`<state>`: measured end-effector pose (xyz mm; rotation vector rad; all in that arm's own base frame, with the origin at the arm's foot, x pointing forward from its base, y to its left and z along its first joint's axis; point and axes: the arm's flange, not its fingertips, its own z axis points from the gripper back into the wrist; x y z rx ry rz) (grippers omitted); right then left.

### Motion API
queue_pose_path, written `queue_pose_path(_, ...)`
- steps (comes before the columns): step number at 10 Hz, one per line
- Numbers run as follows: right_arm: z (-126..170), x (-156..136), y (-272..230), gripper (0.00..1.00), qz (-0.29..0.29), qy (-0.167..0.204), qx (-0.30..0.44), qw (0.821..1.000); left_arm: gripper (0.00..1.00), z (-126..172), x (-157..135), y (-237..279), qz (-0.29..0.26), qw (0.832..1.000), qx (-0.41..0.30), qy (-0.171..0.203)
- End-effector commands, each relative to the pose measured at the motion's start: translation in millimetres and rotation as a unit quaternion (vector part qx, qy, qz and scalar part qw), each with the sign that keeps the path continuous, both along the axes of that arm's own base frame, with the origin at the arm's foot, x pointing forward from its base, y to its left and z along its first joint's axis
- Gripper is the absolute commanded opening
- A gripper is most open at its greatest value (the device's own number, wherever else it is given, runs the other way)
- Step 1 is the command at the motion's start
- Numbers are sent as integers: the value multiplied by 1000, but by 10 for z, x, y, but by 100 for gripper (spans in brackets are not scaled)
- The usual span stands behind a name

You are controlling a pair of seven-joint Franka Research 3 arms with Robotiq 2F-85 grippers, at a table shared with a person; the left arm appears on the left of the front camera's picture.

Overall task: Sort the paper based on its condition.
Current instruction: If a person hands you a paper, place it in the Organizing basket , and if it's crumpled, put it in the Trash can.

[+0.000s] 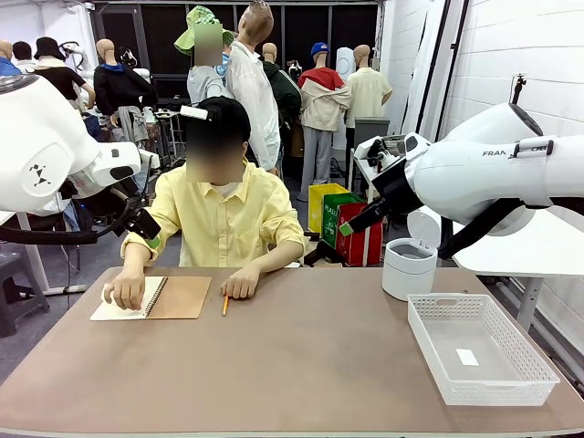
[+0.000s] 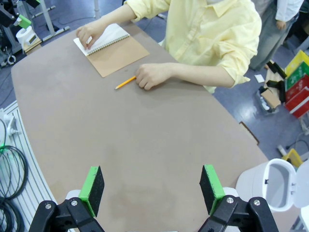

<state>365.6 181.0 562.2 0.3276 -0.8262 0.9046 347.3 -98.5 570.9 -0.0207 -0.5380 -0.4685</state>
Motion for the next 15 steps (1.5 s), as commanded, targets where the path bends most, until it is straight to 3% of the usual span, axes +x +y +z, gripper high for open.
queue_pose_path(1,-20,-15,-11,100,1,3,2,1000,100,10,-4,11,0,1000,3,-2)
queue_pose_path(15,-20,-15,-11,100,1,3,2,1000,100,10,-4,11,0,1000,3,-2)
